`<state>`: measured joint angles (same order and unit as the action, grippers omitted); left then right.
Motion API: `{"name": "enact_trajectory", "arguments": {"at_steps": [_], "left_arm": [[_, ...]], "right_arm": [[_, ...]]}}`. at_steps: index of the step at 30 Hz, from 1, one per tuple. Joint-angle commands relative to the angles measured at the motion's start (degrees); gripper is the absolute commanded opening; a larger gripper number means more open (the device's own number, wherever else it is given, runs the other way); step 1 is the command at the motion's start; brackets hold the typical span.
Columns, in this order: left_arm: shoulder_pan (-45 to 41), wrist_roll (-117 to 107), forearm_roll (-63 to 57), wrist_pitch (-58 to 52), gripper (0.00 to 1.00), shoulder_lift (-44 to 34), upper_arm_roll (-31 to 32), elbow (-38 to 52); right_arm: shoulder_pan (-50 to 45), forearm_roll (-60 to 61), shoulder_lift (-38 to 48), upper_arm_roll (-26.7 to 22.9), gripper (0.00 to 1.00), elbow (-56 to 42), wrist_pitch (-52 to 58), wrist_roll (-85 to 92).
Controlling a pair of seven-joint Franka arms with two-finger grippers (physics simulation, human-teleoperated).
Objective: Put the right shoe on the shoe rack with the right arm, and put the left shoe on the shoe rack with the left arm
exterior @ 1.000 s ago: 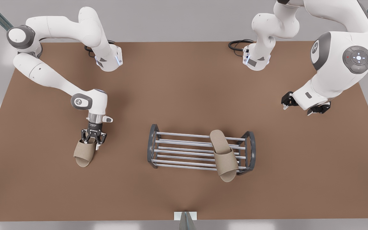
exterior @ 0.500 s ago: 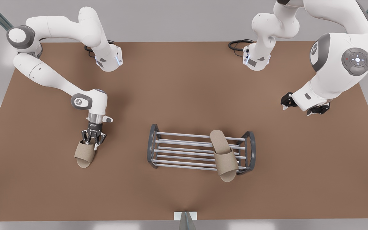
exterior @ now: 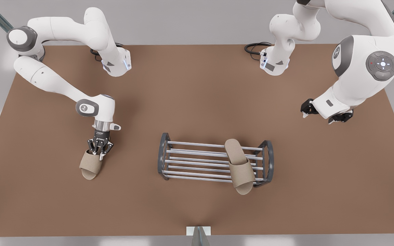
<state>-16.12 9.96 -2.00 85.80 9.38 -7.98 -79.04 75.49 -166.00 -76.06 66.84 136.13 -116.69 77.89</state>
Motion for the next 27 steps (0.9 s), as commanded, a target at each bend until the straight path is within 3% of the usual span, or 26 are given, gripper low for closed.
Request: {"name": "enact_trajectory", "arguments": {"at_steps": [1, 5, 14, 18, 24, 27], "left_arm": [[-0.1, 0.1, 0.0, 0.0, 1.0, -0.1, 0.0, 0.0], [0.0, 0.1, -0.1, 0.1, 1.0, -0.1, 0.0, 0.0], [-0.3, -0.2, 0.1, 0.9, 1.0, 0.0, -0.1, 0.0], [-0.3, -0.2, 0.0, 0.9, 1.0, 0.4, -0.1, 0.0], [-0.3, -0.1, 0.0, 0.9, 1.0, 0.8, -0.1, 0.0], [-0.3, -0.1, 0.0, 0.9, 1.0, 0.8, -0.1, 0.0]], "right_arm": [[0.0, -2.3, 0.0, 0.0, 0.38, 0.1, 0.0, 0.1], [0.5, -2.3, 0.1, 0.8, 0.21, 0.6, 0.1, 0.2], [2.6, -1.9, 0.5, 7.7, 0.21, 5.0, 0.1, 1.7], [2.6, -0.2, 0.7, 14.3, 0.21, 7.7, 0.0, 7.5], [2.4, 24.1, 1.5, 32.1, 0.21, 7.0, 0.1, 20.1], [-0.7, 35.2, 2.4, 38.8, 0.21, 4.0, 0.7, 20.6]]}}
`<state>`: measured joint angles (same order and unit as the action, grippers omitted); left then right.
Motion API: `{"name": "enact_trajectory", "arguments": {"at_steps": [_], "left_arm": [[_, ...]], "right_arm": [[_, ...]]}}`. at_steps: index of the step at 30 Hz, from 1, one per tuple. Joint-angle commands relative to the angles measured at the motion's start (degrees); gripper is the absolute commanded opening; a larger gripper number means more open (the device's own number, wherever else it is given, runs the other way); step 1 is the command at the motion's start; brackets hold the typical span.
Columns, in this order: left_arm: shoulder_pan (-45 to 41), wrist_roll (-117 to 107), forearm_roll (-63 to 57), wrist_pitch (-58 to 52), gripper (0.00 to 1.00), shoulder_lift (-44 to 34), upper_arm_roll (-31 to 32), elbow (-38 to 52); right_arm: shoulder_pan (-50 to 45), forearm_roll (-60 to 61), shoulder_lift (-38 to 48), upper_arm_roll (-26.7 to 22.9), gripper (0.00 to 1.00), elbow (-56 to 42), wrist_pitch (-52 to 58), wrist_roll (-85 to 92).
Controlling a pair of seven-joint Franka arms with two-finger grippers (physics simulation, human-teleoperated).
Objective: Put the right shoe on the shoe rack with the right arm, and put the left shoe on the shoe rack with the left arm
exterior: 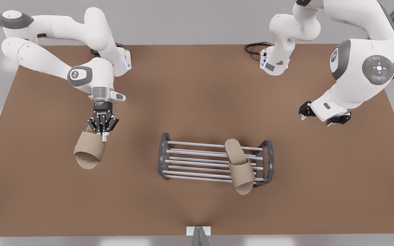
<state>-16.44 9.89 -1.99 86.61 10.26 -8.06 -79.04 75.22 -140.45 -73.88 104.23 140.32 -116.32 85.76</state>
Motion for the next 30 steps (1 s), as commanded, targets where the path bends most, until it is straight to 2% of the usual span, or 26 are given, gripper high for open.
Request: {"name": "enact_trajectory", "arguments": {"at_steps": [1, 4, 7, 10, 15, 22, 26, 30], "left_arm": [[0.0, 0.0, 0.0, 0.0, 1.0, -0.1, 0.0, 0.0], [0.0, 0.0, 0.0, 0.0, 1.0, -0.1, 0.0, 0.0], [0.1, 0.0, 0.0, 0.0, 1.0, -0.1, 0.0, 0.0], [0.2, 0.0, 0.0, 0.0, 1.0, -0.1, 0.0, 0.0], [0.2, 0.0, 0.0, -0.1, 1.0, -0.1, 0.0, -0.1], [0.3, 0.0, 0.0, 0.1, 1.0, 0.0, 0.0, 0.0], [0.4, 0.0, 0.0, 0.1, 1.0, 0.3, -0.1, 0.0], [0.4, 0.0, 0.0, 0.1, 1.0, 0.3, -0.2, 0.0]], "right_arm": [[-2.7, 13.7, 0.8, 3.2, 0.21, -2.6, 0.3, 12.8], [-12.4, 22.8, 4.4, 5.5, 0.21, -11.5, 1.4, 12.5], [-26.4, 24.4, 6.6, 4.6, 0.21, -22.8, 4.6, 11.5], [-43.7, 24.3, 6.6, 0.5, 0.21, -36.4, 10.5, 8.3], [-63.8, 21.7, 7.0, -9.1, 0.21, -54.4, 12.6, 7.3], [-72.0, 12.4, 5.4, -23.6, 0.21, -56.1, 7.0, -10.4], [-73.6, 11.5, 5.3, -24.6, 0.21, -56.3, 6.3, -13.9], [-76.1, 8.9, 4.8, -27.8, 0.21, -57.6, 5.1, -17.0]]}}
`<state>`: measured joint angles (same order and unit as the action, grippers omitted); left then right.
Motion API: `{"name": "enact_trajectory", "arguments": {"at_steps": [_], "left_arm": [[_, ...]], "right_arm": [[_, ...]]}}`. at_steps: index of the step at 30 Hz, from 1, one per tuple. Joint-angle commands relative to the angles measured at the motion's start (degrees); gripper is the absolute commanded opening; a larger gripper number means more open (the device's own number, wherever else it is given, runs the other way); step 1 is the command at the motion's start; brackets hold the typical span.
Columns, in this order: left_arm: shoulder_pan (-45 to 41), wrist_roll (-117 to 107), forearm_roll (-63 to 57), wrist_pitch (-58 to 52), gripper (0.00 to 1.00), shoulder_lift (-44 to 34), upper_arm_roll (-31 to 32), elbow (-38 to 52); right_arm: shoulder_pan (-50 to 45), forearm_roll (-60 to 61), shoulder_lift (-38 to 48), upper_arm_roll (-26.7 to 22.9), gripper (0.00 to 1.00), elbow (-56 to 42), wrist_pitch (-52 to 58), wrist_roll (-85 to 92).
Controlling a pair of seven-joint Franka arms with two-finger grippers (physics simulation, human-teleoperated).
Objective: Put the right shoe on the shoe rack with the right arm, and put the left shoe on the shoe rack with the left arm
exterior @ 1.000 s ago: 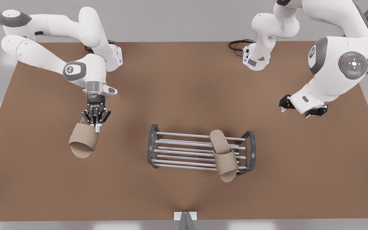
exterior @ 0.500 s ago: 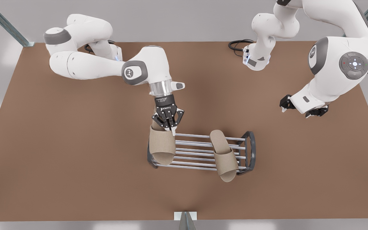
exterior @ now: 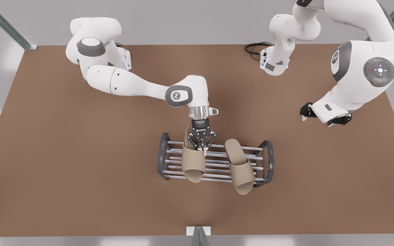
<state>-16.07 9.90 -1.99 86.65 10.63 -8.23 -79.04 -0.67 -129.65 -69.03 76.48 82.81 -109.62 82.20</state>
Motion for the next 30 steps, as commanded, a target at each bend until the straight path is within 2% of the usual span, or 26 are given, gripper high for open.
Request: {"name": "enact_trajectory", "arguments": {"at_steps": [1, 7, 8, 9, 10, 22, 30], "left_arm": [[0.0, 0.0, 0.0, 0.0, 1.0, 0.0, 0.0, 0.0], [0.0, 0.0, 0.0, 0.2, 1.0, 0.4, 0.0, 0.0], [0.0, -0.1, 0.0, 0.2, 1.0, 0.4, 0.0, 0.0], [0.1, -0.1, 0.0, 0.2, 1.0, 0.4, 0.0, 0.0], [0.1, 0.0, 0.0, 0.2, 1.0, 0.4, 0.0, 0.0], [0.0, -0.1, -0.1, 0.5, 1.0, 0.8, 0.0, 0.0], [0.0, 0.0, -0.1, 0.5, 1.0, 0.8, 0.0, -0.1]], "right_arm": [[-0.4, -2.2, -0.1, -1.2, 0.21, -0.2, -1.7, -13.6], [-1.4, -4.2, -0.4, -4.5, 0.21, 0.1, -2.4, -18.0], [-1.3, -4.0, -0.4, -4.5, 0.4, 0.2, -2.4, -18.0], [-1.3, -3.4, -0.4, -4.5, 0.66, 0.2, -2.2, -18.2], [-1.4, -0.5, -0.4, -4.5, 1.0, 0.2, -1.7, -19.6], [-0.9, 3.2, 0.2, -4.2, 1.0, 0.6, -0.8, -20.4], [0.3, 6.6, 1.6, -0.8, 1.0, 2.4, 0.5, -19.2]]}}
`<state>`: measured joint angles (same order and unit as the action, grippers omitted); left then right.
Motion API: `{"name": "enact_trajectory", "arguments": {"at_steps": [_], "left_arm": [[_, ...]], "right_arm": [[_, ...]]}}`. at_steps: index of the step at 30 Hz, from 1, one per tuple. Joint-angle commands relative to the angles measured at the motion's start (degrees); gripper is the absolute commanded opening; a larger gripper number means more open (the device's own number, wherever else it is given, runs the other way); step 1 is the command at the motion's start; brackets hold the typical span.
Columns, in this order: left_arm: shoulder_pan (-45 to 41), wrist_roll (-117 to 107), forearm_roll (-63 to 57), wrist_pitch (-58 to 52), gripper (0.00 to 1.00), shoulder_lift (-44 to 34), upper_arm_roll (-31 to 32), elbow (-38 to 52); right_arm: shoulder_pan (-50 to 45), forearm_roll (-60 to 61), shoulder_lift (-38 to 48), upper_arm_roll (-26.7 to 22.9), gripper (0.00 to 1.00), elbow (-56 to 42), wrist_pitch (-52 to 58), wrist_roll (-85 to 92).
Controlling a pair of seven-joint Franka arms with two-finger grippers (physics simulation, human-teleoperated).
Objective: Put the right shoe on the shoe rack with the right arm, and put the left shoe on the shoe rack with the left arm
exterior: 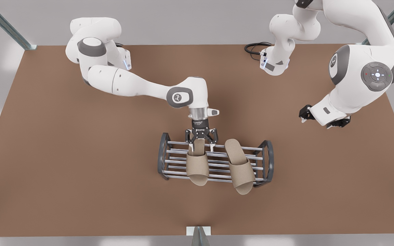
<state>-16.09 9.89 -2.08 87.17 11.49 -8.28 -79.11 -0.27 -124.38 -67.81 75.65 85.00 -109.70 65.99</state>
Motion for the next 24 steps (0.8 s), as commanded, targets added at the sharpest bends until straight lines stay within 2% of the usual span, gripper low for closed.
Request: {"name": "enact_trajectory", "arguments": {"at_steps": [1, 2, 5, 7, 8, 9, 11, 12, 13, 14, 16, 17, 18, 20, 21, 23, 24], "left_arm": [[0.0, 0.0, 0.0, -0.1, 1.0, -0.1, 0.0, 0.1], [0.0, -0.1, 0.0, -0.1, 1.0, -0.1, -0.1, 0.0], [0.0, -0.1, 0.0, -0.1, 1.0, -0.1, -0.1, 0.0], [0.0, -0.1, 0.1, -0.1, 1.0, -0.1, -0.1, 0.0], [0.0, -0.1, 0.1, -0.1, 1.0, -0.1, -0.1, 0.0], [0.0, -0.1, 0.1, -0.2, 1.0, -0.1, -0.1, -0.1], [0.0, -0.1, 0.1, -0.2, 1.0, -0.1, 0.0, -0.1], [0.0, -0.1, 0.1, -0.2, 1.0, -0.1, -0.1, -0.1], [0.0, -0.1, 0.1, -0.2, 1.0, -0.1, -0.1, -0.1], [0.0, -0.1, 0.1, -0.2, 1.0, -0.1, -0.1, -0.1], [0.0, -0.1, 0.1, -0.2, 1.0, -0.1, -0.1, -0.1], [0.0, -0.1, 0.1, -0.2, 1.0, -0.1, -0.1, -0.1], [0.0, -0.1, 0.1, -0.2, 1.0, -0.1, -0.1, -0.1], [0.0, -0.1, 0.1, -0.2, 1.0, -0.1, -0.1, -0.1], [0.0, -0.1, 0.1, -0.2, 1.0, -0.1, -0.1, -0.1], [0.0, -0.1, 0.1, -0.2, 1.0, -0.1, -0.1, -0.1], [0.0, -0.1, 0.1, -0.2, 1.0, -0.1, -0.1, -0.1]], "right_arm": [[0.7, 3.2, 0.6, 3.0, 1.0, -0.6, 1.3, 0.1], [1.6, 5.5, 1.1, 6.6, 1.0, -1.9, 2.5, 4.5], [0.9, 14.1, 7.4, 9.9, 1.0, -9.8, 4.1, 13.6], [0.4, 26.2, 15.6, 11.6, 1.0, -17.2, 5.3, 16.9], [0.8, 31.6, 18.2, 14.0, 1.0, -21.1, 8.1, 16.7], [0.0, 31.7, 21.2, 15.8, 1.0, -20.9, 16.4, 15.6], [1.1, 32.7, 21.1, 21.0, 1.0, -21.1, 22.8, 6.7], [1.3, 36.7, 21.1, 20.9, 1.0, -21.5, 24.5, -1.1], [0.4, 44.9, 22.3, 17.3, 1.0, -27.7, 25.2, -6.8], [0.4, 63.0, 28.0, 3.6, 1.0, -31.0, 25.0, -13.8], [-2.5, 104.5, 40.4, -34.0, 1.0, -30.3, 23.4, -25.2], [-6.2, 119.8, 43.9, -51.6, 1.0, -26.7, 23.5, -25.6], [-8.8, 128.4, 47.5, -64.5, 1.0, -18.8, 23.7, -33.5], [-9.0, 127.5, 48.5, -70.7, 1.0, -10.3, 23.9, -56.9], [-9.0, 119.8, 48.4, -72.9, 1.0, -7.0, 23.5, -55.8], [-8.0, 111.5, 48.5, -73.3, 1.0, -4.1, 22.2, -55.7], [-4.9, 115.1, 48.5, -73.3, 1.0, -3.4, 17.9, -55.8]]}}
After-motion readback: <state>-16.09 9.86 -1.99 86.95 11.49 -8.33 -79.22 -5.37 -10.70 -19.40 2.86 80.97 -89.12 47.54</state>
